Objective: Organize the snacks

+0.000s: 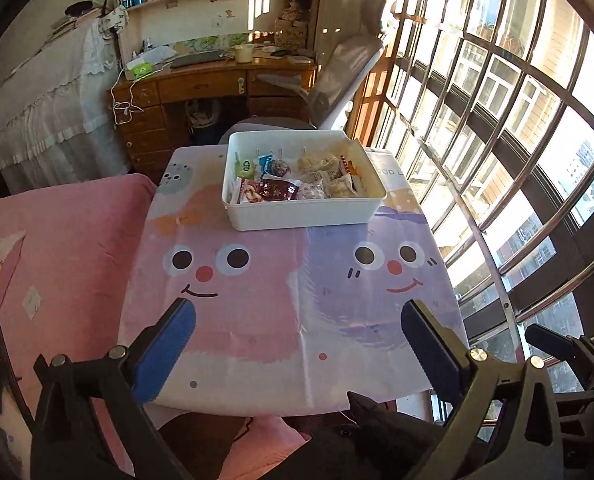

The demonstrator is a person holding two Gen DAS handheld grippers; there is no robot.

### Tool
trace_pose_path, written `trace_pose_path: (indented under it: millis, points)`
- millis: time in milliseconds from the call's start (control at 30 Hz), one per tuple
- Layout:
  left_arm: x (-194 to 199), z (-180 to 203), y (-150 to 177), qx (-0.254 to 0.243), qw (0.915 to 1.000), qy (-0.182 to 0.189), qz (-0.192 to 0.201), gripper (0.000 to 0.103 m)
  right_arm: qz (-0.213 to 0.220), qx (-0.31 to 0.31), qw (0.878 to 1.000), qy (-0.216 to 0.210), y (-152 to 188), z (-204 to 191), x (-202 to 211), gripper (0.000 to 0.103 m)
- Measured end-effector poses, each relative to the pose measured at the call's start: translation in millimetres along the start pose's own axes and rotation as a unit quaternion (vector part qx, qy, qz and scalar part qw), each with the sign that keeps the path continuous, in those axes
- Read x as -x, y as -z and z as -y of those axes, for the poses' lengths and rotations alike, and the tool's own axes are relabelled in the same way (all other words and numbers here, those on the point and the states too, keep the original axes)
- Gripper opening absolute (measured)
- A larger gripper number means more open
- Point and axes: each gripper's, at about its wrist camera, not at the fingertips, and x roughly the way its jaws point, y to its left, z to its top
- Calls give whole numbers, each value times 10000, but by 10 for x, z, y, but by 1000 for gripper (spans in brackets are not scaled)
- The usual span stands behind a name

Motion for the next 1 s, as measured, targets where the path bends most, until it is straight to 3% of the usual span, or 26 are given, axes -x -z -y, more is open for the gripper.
trace_pose_path:
  millis: [267,1000]
  points:
    - [156,17,121,-46,9991,-306,287,102,384,308,9988,85,81,-127,129,97]
    - [224,-64,220,19,9980,-514,361,102,365,124,9992,-52,148,-151,81,99]
